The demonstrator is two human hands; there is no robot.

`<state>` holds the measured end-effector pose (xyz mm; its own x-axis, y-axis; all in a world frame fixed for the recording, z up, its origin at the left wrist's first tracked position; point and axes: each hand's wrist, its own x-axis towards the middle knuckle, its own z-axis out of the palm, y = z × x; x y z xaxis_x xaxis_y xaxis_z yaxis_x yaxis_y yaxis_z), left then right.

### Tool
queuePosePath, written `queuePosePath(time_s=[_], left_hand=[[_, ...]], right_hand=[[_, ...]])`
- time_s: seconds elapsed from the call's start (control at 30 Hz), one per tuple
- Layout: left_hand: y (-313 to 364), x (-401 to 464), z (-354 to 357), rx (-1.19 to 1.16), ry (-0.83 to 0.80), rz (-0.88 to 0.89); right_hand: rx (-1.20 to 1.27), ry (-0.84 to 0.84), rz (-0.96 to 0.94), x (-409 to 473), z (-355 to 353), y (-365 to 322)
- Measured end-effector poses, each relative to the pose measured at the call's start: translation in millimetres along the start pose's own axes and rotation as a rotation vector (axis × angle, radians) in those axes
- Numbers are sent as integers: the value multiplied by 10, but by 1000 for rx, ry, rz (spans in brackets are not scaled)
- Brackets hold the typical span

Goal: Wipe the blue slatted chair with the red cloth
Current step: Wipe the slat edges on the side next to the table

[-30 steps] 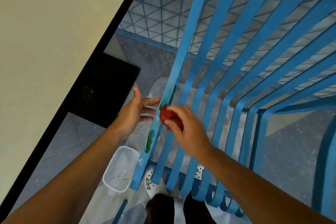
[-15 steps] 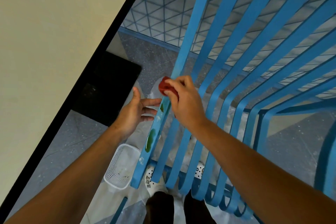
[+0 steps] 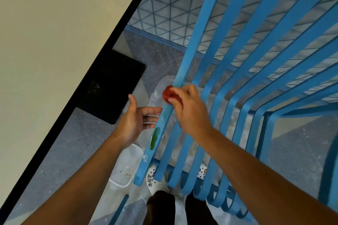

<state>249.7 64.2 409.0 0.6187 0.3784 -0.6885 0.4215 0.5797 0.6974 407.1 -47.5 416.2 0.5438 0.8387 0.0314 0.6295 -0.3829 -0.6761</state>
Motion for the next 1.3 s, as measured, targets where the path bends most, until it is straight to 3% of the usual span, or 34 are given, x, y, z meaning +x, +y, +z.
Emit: queuePosePath(time_s=[0.23, 0.5, 0.67, 0.87, 1.0, 1.3], left_hand=[[-105, -92, -72, -34, 22, -35], [-159, -169, -97, 48, -7, -19], [-131, -144, -140, 93, -27, -14], [-104, -137, -142, 95, -25, -22], [-98, -167, -132, 125, -28, -5], [-112, -201, -135, 155, -36, -9]], right_hand=[[-61, 33, -9, 284, -29, -2], [-69, -157, -97, -440, 134, -105], [-134, -214, -207, -316, 19, -56], [-170, -53, -68, 333, -187, 85], [-140, -11, -42, 296, -110, 51], [-128, -197, -170, -472, 58, -114]])
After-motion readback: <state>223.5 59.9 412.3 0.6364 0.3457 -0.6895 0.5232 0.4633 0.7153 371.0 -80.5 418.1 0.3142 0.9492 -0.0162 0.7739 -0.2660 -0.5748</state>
